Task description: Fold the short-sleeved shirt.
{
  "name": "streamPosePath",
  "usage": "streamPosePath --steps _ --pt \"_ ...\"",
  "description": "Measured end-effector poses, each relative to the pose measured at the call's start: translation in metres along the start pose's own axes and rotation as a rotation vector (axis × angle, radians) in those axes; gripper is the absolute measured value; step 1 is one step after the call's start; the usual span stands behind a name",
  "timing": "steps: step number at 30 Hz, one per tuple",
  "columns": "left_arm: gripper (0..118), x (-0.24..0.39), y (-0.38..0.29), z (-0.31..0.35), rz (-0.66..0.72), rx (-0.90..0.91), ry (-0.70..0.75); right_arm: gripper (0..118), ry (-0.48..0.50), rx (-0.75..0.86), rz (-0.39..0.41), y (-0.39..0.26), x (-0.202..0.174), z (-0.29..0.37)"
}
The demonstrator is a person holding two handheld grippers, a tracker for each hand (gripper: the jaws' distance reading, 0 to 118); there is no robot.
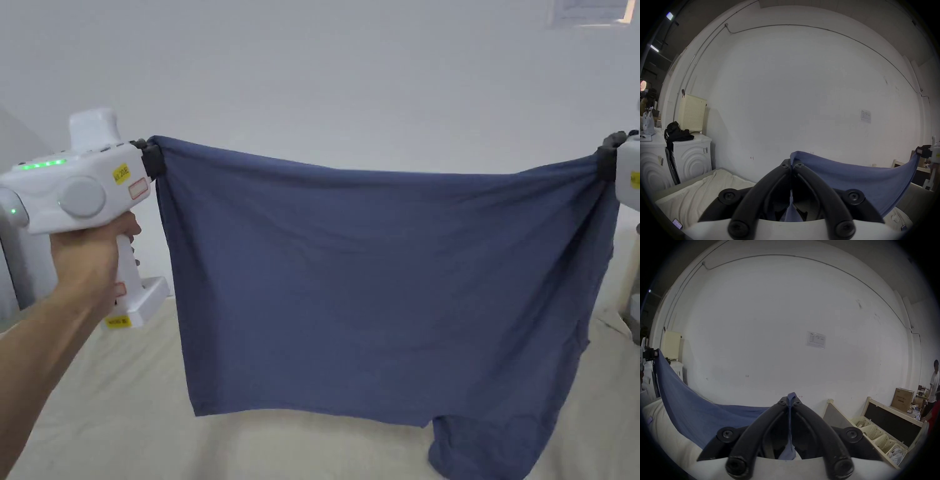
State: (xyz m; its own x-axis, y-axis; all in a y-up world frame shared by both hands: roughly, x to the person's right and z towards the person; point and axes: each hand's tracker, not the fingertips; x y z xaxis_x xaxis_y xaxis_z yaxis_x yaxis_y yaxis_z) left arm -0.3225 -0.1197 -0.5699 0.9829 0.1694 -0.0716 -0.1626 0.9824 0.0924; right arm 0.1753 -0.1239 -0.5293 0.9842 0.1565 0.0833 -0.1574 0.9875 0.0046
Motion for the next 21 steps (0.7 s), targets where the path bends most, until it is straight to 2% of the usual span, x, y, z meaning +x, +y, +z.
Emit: streamPosePath --steps 4,7,10,12,13,14,15,17,19,21 --pt "0 -0.005 -0.050 0.009 0.023 -0.037 -0.006 0 0.021 0.010 0.014 -0.049 -0.003 0.001" --pt "0 -0.015 -0.082 0.026 0.054 -0.076 -0.011 0 0.049 0.003 -0.028 -0.083 -0.003 0.021" --pt "0 -0.025 -0.122 0.067 0.066 -0.077 -0.009 0 0.067 0.005 -0.028 -0.120 -0.006 0.056" --pt "0 -0.029 -0.150 0.094 0.058 -0.146 0.009 0 0.075 -0.005 -0.069 -0.147 -0.004 0.080" --pt "0 -0.028 -0.169 0.107 -0.002 -0.152 0.073 0 0.085 -0.027 -0.113 -0.160 -0.002 0.097" --pt "0 -0.029 -0.180 0.125 -0.008 -0.150 0.069 0 0.080 -0.021 -0.158 -0.174 0.000 0.111" --pt "0 -0.030 -0.189 0.146 0.027 -0.148 0.045 0 0.098 -0.033 -0.166 -0.186 0.003 0.127" --pt "0 -0.037 -0.207 0.185 0.087 -0.178 0.040 0 0.088 -0.038 -0.127 -0.213 0.011 0.155" --pt "0 -0.042 -0.233 0.215 0.070 -0.202 0.064 0 0.073 -0.056 -0.114 -0.235 0.013 0.190" --pt "0 -0.050 -0.261 0.240 0.054 -0.249 0.076 0 0.065 -0.143 -0.111 -0.256 0.015 0.229"
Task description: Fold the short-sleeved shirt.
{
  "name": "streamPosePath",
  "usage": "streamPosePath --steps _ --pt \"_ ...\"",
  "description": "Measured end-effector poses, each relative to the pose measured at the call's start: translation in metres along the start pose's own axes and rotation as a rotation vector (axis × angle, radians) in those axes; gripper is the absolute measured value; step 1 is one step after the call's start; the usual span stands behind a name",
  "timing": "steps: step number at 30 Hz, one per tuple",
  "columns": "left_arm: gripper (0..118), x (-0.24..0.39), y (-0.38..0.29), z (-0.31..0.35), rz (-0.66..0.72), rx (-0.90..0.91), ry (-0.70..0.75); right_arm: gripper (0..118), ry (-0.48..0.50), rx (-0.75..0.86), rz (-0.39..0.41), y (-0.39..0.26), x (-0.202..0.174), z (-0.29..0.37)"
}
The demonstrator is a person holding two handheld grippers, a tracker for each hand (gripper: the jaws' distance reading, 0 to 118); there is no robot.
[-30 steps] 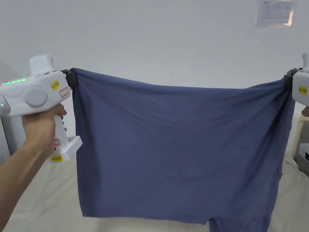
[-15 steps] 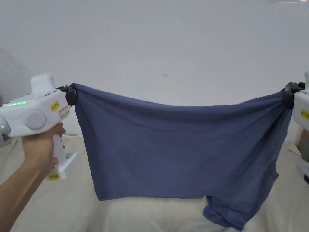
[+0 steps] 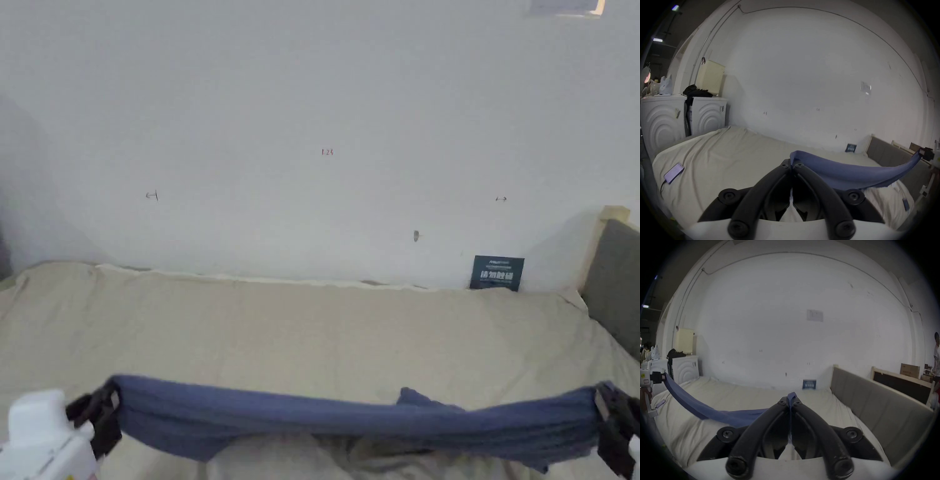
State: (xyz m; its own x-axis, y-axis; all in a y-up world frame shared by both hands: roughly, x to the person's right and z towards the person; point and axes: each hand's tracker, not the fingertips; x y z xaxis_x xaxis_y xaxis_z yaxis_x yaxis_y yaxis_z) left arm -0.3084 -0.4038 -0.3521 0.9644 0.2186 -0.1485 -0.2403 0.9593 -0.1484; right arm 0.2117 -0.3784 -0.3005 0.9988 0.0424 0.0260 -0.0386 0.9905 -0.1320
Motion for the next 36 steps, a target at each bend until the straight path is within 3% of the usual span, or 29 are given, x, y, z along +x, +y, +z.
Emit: streamPosePath --steps 1,4,7,10,13,15,17,18,20,21,22,23,24,25,29,31,32,33,34,35,36 --pt "0 -0.003 -0.017 0.010 -0.006 -0.059 0.011 0 0.006 -0.031 0.002 -0.018 0.001 0.018" --pt "0 -0.008 -0.060 0.048 0.023 -0.122 -0.009 0 -0.036 -0.143 -0.097 -0.072 0.007 0.049" --pt "0 -0.006 -0.114 0.065 -0.059 -0.229 0.014 0 -0.065 -0.238 -0.152 -0.127 0.010 0.057" --pt "0 -0.011 -0.159 0.067 -0.101 -0.308 0.041 0 -0.070 -0.335 -0.119 -0.175 0.010 0.053" --pt "0 -0.020 -0.179 0.061 0.014 -0.357 0.104 0 -0.066 -0.465 -0.126 -0.216 0.013 0.047" --pt "0 -0.023 -0.198 0.055 -0.005 -0.383 0.127 0 -0.078 -0.522 -0.110 -0.238 0.017 0.044" --pt "0 -0.024 -0.219 0.053 -0.050 -0.456 0.123 0 -0.093 -0.506 -0.111 -0.249 0.020 0.047" --pt "0 -0.025 -0.225 0.051 -0.072 -0.483 0.144 0 -0.079 -0.505 -0.160 -0.249 0.024 0.048" --pt "1 -0.030 -0.221 0.052 0.018 -0.475 0.143 2 -0.061 -0.477 -0.215 -0.242 0.027 0.053" --pt "7 -0.033 -0.214 0.056 0.069 -0.453 0.132 11 -0.069 -0.436 -0.212 -0.237 0.027 0.057" --pt "29 -0.036 -0.211 0.057 0.097 -0.435 0.153 34 -0.089 -0.407 -0.205 -0.232 0.026 0.060" --pt "68 -0.041 -0.207 0.059 0.109 -0.409 0.188 68 -0.111 -0.389 -0.198 -0.227 0.026 0.064" --pt "118 -0.044 -0.203 0.064 0.123 -0.390 0.183 111 -0.108 -0.375 -0.196 -0.219 0.022 0.072" --pt "116 -0.046 -0.202 0.070 0.121 -0.391 0.178 118 -0.100 -0.341 -0.188 -0.212 0.020 0.080" --pt "118 -0.040 -0.182 0.116 0.078 -0.265 0.199 118 -0.145 -0.200 -0.088 -0.186 0.009 0.114" --pt "118 -0.041 -0.173 0.124 0.042 -0.216 0.203 117 -0.085 -0.183 -0.065 -0.177 0.007 0.124" --pt "118 -0.039 -0.166 0.124 0.032 -0.212 0.210 114 -0.070 -0.180 -0.056 -0.173 0.003 0.128" --pt "109 -0.037 -0.160 0.126 0.025 -0.207 0.204 94 -0.053 -0.172 -0.055 -0.171 0.001 0.131" --pt "90 -0.036 -0.156 0.130 0.021 -0.181 0.185 60 -0.031 -0.167 -0.058 -0.169 0.000 0.132" --pt "58 -0.037 -0.152 0.131 0.019 -0.158 0.170 13 -0.022 -0.169 -0.058 -0.168 -0.002 0.131" --pt "6 -0.035 -0.150 0.132 0.014 -0.155 0.165 0 -0.044 -0.171 -0.022 -0.168 -0.006 0.127"
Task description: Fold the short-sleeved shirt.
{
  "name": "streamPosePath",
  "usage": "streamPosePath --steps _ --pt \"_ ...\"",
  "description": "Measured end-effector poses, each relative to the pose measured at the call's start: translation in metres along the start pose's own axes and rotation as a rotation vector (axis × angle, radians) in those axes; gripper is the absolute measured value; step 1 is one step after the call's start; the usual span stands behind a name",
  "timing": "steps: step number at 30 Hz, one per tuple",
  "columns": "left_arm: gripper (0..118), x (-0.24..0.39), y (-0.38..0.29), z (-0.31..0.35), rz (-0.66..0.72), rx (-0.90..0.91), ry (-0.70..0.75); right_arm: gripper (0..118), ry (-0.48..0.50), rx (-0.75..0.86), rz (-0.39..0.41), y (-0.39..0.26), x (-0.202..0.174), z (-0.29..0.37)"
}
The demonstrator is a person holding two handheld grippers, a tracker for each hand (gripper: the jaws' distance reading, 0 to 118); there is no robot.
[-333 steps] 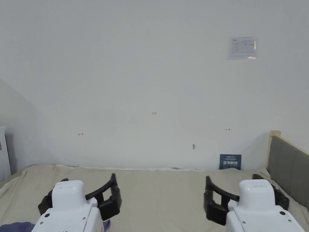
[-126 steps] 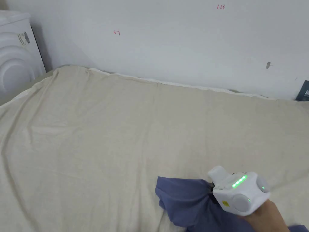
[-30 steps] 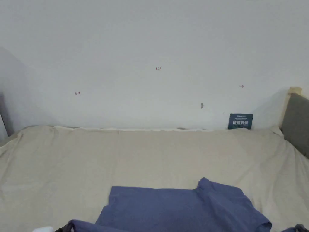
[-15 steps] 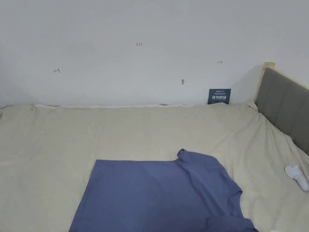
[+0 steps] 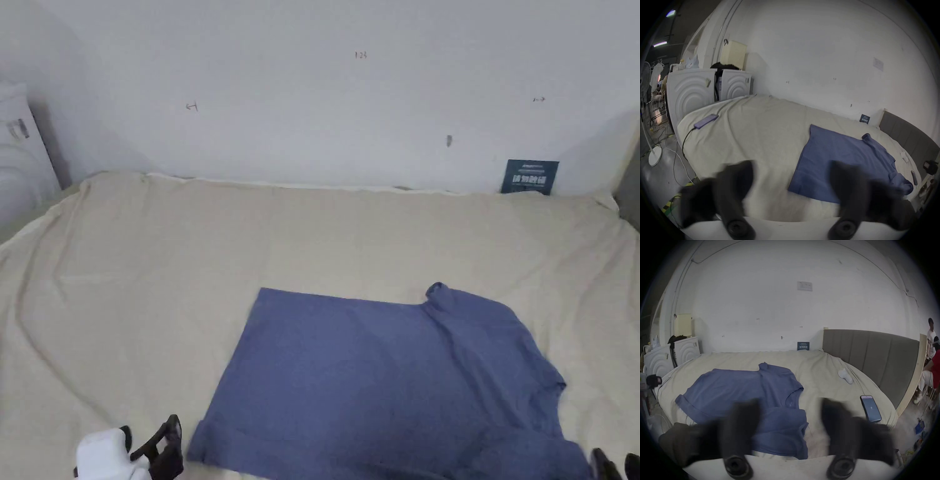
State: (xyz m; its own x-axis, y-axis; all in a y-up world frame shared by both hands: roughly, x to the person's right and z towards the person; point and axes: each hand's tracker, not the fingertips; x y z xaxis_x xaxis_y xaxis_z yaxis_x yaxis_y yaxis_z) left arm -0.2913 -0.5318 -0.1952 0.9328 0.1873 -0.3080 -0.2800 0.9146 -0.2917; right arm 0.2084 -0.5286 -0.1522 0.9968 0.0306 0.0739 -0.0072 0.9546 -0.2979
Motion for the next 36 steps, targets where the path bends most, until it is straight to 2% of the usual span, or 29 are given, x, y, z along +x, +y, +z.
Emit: streamPosePath --steps 1,2,3,4,7,8,11,12,14,15,18,20,21,22,23,25,26,28,32,34,36 --pt "0 0.001 -0.002 -0.002 -0.016 -0.009 0.027 0 -0.065 -0.002 0.049 0.000 -0.005 -0.003" --pt "0 -0.001 -0.005 -0.003 -0.033 -0.031 0.023 0 -0.060 0.004 0.042 -0.002 -0.007 -0.002" --pt "0 0.000 -0.004 0.000 -0.044 -0.020 0.012 0 0.023 -0.010 0.008 -0.001 -0.005 -0.003" --pt "0 0.000 -0.004 -0.002 -0.042 -0.043 0.009 0 0.067 -0.035 -0.039 0.001 -0.003 -0.006" --pt "0 -0.001 -0.005 -0.011 -0.035 -0.078 -0.034 0 0.031 -0.009 -0.010 0.002 -0.014 -0.002" --pt "0 0.002 -0.006 -0.017 -0.055 -0.123 -0.074 0 0.035 -0.013 -0.004 0.006 -0.011 -0.004" --pt "3 0.015 -0.014 -0.043 -0.140 -0.194 -0.074 0 0.058 -0.022 0.006 0.007 -0.013 -0.007" --pt "31 0.019 -0.016 -0.049 -0.142 -0.225 -0.111 0 0.057 -0.024 0.011 0.007 -0.011 -0.009" --pt "108 0.026 -0.026 -0.073 -0.178 -0.338 -0.125 0 0.053 -0.030 0.013 0.007 -0.012 -0.009" --pt "117 0.024 -0.034 -0.082 -0.201 -0.377 -0.124 0 0.053 -0.029 0.007 0.007 -0.012 -0.009" --pt "115 0.031 -0.052 -0.100 -0.275 -0.406 -0.039 0 0.054 -0.032 0.002 0.006 -0.007 -0.010" --pt "115 0.019 -0.059 -0.116 -0.271 -0.406 -0.076 0 0.042 -0.035 0.001 0.006 -0.001 -0.009" --pt "112 0.019 -0.062 -0.118 -0.263 -0.422 -0.083 0 0.037 -0.037 -0.002 0.005 0.001 -0.009" --pt "103 0.019 -0.062 -0.120 -0.244 -0.428 -0.088 0 0.033 -0.042 -0.002 0.005 0.003 -0.009" --pt "85 0.019 -0.063 -0.121 -0.240 -0.431 -0.086 0 0.023 -0.050 0.004 0.004 0.004 -0.010" --pt "8 0.018 -0.070 -0.124 -0.235 -0.441 -0.057 0 0.007 -0.059 0.010 0.004 0.007 -0.010" --pt "3 0.018 -0.075 -0.125 -0.261 -0.448 -0.047 0 0.003 -0.065 0.003 0.004 0.008 -0.010" --pt "3 0.021 -0.080 -0.111 -0.305 -0.372 -0.058 0 0.003 -0.077 -0.011 0.002 0.012 -0.012" --pt "3 0.019 -0.054 -0.094 -0.172 -0.308 -0.077 1 -0.015 -0.105 0.037 -0.003 0.010 -0.017" --pt "2 0.018 -0.050 -0.089 -0.157 -0.308 -0.090 41 -0.007 -0.142 0.057 -0.008 0.010 -0.025" --pt "2 0.017 -0.050 -0.087 -0.173 -0.302 -0.089 66 0.022 -0.236 0.053 -0.016 0.013 -0.037"
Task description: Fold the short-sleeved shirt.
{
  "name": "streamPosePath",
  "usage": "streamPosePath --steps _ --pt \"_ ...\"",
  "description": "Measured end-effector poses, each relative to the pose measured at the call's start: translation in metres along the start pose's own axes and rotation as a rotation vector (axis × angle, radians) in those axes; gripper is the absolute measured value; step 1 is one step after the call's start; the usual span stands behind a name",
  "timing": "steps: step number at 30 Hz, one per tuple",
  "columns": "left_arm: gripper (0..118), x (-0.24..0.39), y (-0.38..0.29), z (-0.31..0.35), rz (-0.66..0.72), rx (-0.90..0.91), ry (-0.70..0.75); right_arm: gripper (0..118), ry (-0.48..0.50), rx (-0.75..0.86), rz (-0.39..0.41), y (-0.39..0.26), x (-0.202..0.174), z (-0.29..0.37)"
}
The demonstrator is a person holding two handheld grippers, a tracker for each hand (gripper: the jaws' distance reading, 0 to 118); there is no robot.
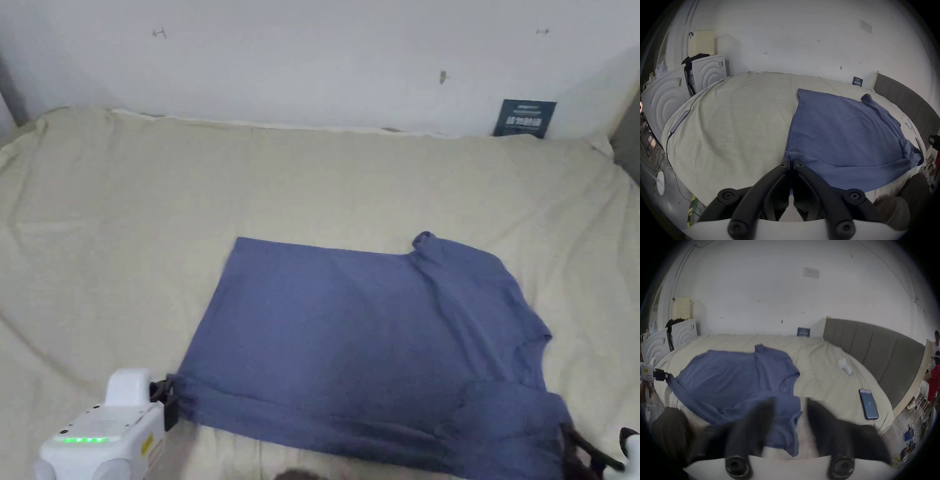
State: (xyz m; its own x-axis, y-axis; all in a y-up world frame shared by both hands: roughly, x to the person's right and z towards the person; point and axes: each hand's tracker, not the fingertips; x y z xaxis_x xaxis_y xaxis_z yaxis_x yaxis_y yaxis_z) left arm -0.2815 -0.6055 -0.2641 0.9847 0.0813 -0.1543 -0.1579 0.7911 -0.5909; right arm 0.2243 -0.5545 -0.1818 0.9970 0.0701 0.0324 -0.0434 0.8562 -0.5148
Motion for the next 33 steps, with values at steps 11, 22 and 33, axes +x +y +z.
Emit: streamPosePath --steps 11,22,33 --pt "2 -0.006 0.002 0.006 0.065 0.014 -0.020 95 0.074 -0.285 -0.083 -0.039 0.020 -0.055" --pt "2 -0.012 0.014 0.019 0.153 0.037 -0.010 1 0.072 -0.060 0.011 0.007 0.001 -0.033" --pt "2 0.004 0.095 -0.046 0.224 0.040 0.029 1 0.105 -0.129 0.046 0.083 0.001 -0.137"
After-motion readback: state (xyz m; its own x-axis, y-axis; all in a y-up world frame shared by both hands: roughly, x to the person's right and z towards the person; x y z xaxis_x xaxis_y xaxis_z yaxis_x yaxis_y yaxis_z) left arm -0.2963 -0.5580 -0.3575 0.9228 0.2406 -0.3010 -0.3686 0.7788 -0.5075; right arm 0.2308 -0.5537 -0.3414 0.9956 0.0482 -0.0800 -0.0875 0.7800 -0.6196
